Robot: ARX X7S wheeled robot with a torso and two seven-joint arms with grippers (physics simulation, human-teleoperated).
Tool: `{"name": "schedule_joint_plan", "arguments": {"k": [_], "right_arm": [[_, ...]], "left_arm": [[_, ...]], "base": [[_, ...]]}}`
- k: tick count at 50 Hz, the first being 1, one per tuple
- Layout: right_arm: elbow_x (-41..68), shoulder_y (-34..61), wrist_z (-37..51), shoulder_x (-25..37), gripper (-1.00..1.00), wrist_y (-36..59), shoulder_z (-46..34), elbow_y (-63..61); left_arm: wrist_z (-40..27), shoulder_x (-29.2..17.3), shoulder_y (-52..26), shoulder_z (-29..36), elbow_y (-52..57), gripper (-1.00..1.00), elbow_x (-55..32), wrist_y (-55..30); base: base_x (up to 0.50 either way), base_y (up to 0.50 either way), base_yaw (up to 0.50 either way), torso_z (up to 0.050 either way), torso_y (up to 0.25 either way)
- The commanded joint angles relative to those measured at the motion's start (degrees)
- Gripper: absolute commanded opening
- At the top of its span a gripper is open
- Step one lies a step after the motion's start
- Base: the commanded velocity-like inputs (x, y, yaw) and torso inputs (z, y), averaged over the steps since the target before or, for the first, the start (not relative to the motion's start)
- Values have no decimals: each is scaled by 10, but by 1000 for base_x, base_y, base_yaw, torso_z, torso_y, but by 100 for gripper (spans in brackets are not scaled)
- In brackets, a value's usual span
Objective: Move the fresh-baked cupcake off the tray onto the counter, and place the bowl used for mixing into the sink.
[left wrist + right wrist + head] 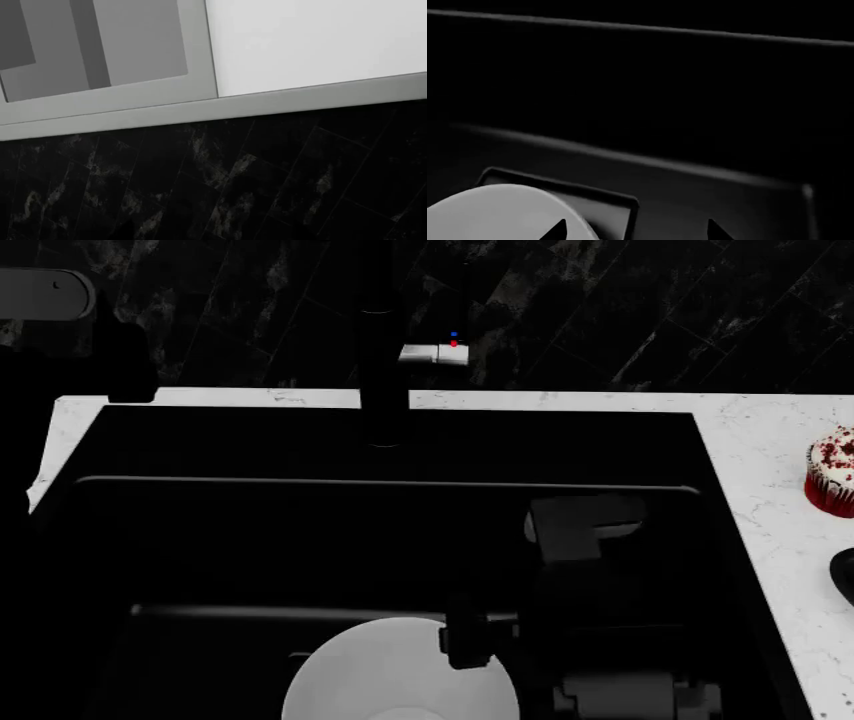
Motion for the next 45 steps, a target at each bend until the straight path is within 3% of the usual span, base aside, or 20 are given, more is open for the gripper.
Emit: {"name": "schedule_joint_plan", "arguments": {"k": [1, 22, 45], "right_arm": [[-2, -30, 12, 20, 100, 109, 7, -229], [-15, 15, 43, 65, 100, 252, 31, -471], [-39, 92, 72, 104, 100, 285, 59, -519]], "left_arm": [[7, 0, 0, -5, 3, 100, -5, -1], [3, -9, 28, -10, 15, 100, -13, 1], [-6, -26, 82, -17, 9, 100, -17, 7]], "base": [[0, 0, 0, 0, 0], [0, 0, 0, 0, 0], [0, 0, 0, 0, 0]]}}
